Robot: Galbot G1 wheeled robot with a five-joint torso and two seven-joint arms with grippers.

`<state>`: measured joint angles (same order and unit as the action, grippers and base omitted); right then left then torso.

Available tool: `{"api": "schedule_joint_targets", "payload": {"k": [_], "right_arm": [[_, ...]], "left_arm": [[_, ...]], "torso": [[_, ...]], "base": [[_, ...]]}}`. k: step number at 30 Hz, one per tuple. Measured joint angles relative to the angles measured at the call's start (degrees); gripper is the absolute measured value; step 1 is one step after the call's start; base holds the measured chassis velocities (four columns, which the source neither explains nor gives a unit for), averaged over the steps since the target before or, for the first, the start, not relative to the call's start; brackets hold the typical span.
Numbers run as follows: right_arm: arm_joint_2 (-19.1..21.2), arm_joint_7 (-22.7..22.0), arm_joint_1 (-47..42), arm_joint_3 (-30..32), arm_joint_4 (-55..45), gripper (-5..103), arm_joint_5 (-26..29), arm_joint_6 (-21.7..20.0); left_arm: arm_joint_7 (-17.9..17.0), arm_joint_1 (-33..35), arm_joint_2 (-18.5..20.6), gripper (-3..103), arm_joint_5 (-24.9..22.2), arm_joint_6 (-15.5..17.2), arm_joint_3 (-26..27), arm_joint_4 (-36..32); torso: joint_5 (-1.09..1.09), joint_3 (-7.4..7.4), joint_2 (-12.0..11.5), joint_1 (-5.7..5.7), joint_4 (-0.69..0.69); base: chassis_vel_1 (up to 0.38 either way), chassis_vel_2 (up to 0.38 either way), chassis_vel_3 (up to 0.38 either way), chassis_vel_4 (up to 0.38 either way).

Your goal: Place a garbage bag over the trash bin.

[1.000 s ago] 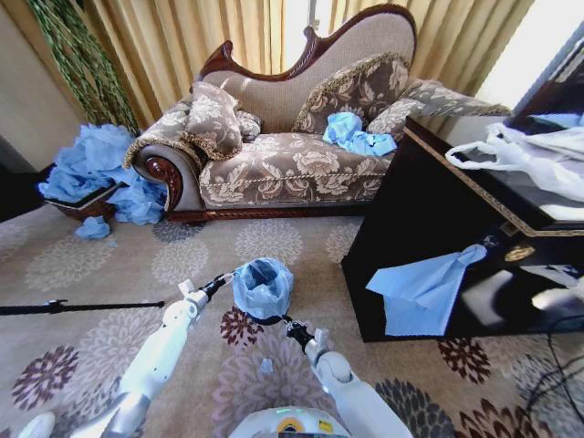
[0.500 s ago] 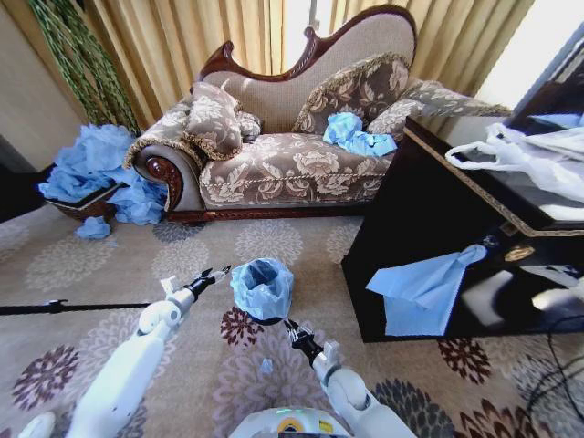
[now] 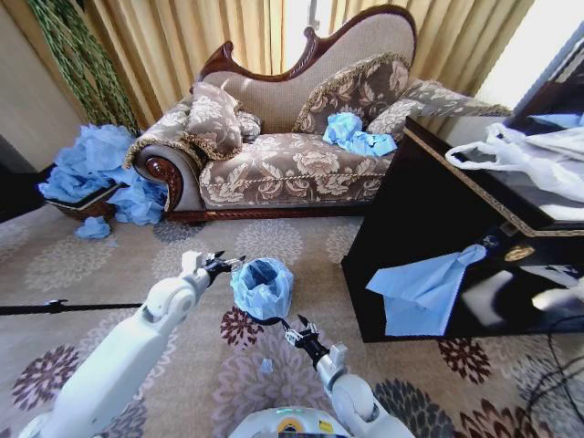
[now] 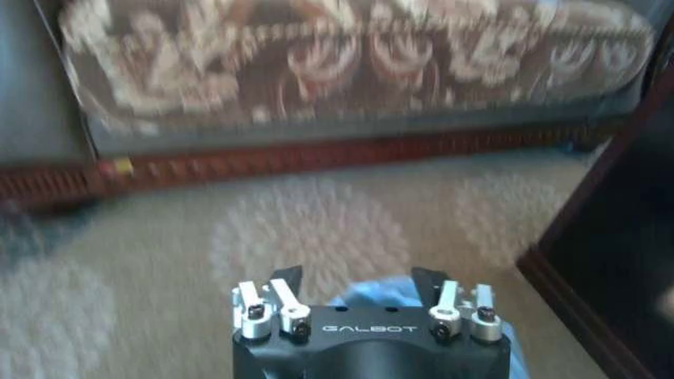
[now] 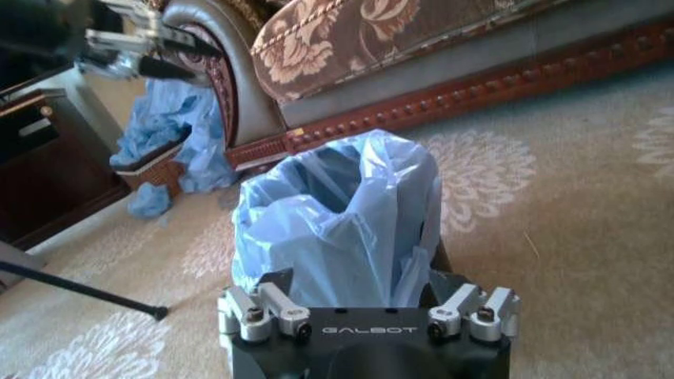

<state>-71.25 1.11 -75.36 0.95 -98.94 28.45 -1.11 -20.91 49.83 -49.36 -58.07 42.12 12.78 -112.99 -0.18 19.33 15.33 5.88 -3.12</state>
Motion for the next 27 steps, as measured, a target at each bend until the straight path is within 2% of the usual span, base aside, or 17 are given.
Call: {"api": "schedule_joint_targets", "payload": {"k": [2,3,6,8,9,11,13,14,17,19,25,27], "right_arm": [[-0.1,0.0,-0.3,0.7,-0.3,95,0.0,0.0],[-0.1,0.0,-0.3,0.7,-0.3,95,0.0,0.0],[-0.2,0.0,-0.9,1.9,-0.2,100,0.0,0.4],[-0.3,0.0,-1.0,2.1,-0.1,100,0.0,0.4],[-0.4,-0.2,-1.1,2.3,-0.1,100,0.1,0.4],[-0.5,-0.6,-1.1,2.6,-0.1,100,0.2,0.4],[-0.6,-0.8,-1.0,2.7,-0.1,100,0.3,0.4],[-0.8,-1.0,-0.9,2.9,-0.1,100,0.3,0.4],[-1.2,-1.3,-1.0,3.0,0.0,100,0.3,0.4],[-1.7,-1.5,-1.1,3.0,-0.1,100,0.3,0.4],[-2.2,-2.1,-1.2,2.6,-0.1,100,0.3,0.4],[-2.3,-2.4,-1.0,2.3,0.0,100,0.2,0.4]], "left_arm": [[-2.9,-3.9,-1.1,62,-2.2,0.5,-4.3,2.3],[-2.9,-3.9,-1.1,62,-2.2,0.5,-4.3,2.3],[-7.3,-11.4,-4.6,45,-6.2,0.6,-12.0,8.6],[-8.0,-12.2,-5.1,45,-7.3,0.6,-12.7,9.3],[-9.7,-14.1,-6.3,40,-10.5,0.5,-14.6,11.4],[-10.5,-15.5,-7.1,29,-12.1,0.5,-16.1,13.4],[-10.8,-16.2,-7.4,29,-12.6,0.4,-16.8,14.4],[-11.2,-16.7,-7.3,18,-12.8,0.4,-17.9,15.8],[-11.3,-17.0,-6.5,12,-13.1,0.3,-18.8,17.0],[-11.9,-17.2,-5.9,3,-14.3,0.2,-19.7,18.3],[-12.5,-18.2,-8.4,0,-15.3,0.2,-22.0,24.9],[-11.7,-18.5,-11.3,0,-13.9,0.1,-22.7,29.4]], "torso": [[-0.03,0.00,0.0,0.00,-0.05],[-0.03,0.00,0.0,0.00,-0.05],[0.00,0.01,0.0,0.01,-0.08],[0.00,0.01,0.0,0.01,-0.06],[-0.01,0.01,0.0,0.01,-0.06],[-0.01,0.01,0.0,0.01,-0.05],[-0.01,0.01,0.0,0.01,-0.05],[-0.02,0.01,0.0,0.01,-0.04],[-0.02,0.01,0.0,0.01,-0.03],[-0.02,0.00,0.0,0.01,-0.01],[-0.02,0.00,0.0,0.01,-0.05],[-0.02,0.00,0.0,0.01,-0.05]], "base": [[0.000,0.000,0.000,0.000],[0.000,0.000,0.000,0.000],[0.000,0.000,0.000,0.000],[0.000,0.000,0.000,0.000],[0.000,0.000,0.000,0.000],[0.000,0.000,0.000,0.000],[0.000,0.000,0.000,0.000],[0.000,0.000,0.000,0.000],[0.000,0.000,0.000,0.000],[0.000,0.000,0.000,0.000],[0.000,0.000,0.000,0.000],[0.000,0.000,0.000,0.000]]}}
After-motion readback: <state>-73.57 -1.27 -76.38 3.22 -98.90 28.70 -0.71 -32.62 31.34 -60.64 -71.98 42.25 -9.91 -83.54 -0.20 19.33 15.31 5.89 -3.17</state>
